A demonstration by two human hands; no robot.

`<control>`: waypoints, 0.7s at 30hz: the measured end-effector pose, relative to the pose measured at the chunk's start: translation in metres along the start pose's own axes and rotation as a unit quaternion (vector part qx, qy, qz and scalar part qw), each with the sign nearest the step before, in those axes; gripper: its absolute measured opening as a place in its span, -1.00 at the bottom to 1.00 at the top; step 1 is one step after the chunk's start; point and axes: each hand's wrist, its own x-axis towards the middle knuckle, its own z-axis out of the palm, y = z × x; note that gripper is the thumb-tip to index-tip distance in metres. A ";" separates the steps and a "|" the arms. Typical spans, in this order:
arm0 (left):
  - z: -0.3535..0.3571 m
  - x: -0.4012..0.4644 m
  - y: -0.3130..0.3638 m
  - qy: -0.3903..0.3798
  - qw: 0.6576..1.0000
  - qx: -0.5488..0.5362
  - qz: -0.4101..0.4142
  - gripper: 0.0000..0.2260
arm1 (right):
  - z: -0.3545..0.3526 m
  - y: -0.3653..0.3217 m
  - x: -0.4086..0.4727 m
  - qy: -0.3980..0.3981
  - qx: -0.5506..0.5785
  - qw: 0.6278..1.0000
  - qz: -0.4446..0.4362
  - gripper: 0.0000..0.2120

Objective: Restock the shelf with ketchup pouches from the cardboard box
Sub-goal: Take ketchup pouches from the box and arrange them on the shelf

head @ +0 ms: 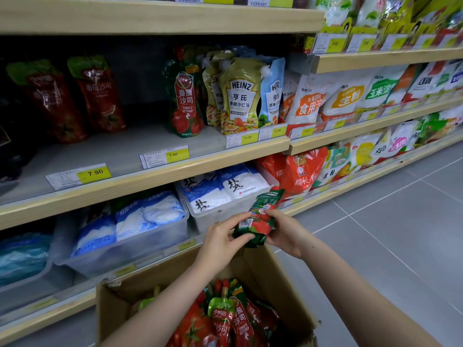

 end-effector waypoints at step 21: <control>-0.002 0.009 0.001 0.121 0.991 -0.033 -0.034 -0.74 | 0.001 0.012 -0.009 0.054 -0.344 0.904 -0.249 -0.75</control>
